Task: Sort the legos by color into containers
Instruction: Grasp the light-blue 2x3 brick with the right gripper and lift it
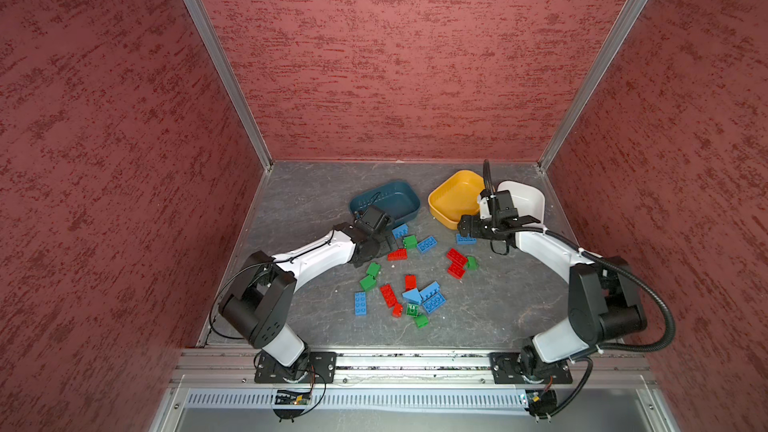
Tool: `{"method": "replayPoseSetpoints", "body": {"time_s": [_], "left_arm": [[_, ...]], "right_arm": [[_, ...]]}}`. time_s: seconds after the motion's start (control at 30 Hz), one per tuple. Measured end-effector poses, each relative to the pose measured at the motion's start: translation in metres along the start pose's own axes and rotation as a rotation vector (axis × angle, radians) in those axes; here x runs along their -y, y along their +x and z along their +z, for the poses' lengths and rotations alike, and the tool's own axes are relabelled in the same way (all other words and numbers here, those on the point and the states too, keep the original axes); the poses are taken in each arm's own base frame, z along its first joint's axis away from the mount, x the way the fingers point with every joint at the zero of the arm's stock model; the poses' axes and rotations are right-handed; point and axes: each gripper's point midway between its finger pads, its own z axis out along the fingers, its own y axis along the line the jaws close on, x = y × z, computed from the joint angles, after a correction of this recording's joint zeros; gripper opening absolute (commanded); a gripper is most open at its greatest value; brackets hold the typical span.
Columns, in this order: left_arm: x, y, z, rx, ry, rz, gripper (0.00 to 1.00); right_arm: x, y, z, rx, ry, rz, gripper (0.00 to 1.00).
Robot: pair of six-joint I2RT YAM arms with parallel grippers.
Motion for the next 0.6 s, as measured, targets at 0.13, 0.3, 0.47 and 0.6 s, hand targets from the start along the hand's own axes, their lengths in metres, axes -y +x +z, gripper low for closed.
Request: {"method": "replayPoseSetpoints", "body": {"time_s": [0.13, 0.3, 0.47, 0.6], "left_arm": [[0.013, -0.002, -0.001, 0.002, 0.031, 0.016, 0.99], [0.017, 0.004, 0.001, -0.009, 0.035, 0.034, 0.99], [0.021, 0.005, 0.001, -0.005, 0.045, 0.045, 0.99], [0.027, 0.008, 0.0, 0.0, 0.06, 0.063, 0.99]], "right_arm": [[0.007, 0.019, 0.017, -0.08, 0.057, -0.029, 0.99], [0.003, 0.024, 0.031, -0.127, 0.079, -0.071, 0.97], [0.0, 0.026, 0.039, -0.142, 0.097, -0.089, 0.89], [0.004, 0.029, 0.044, -0.155, 0.118, -0.083, 0.83]]}}
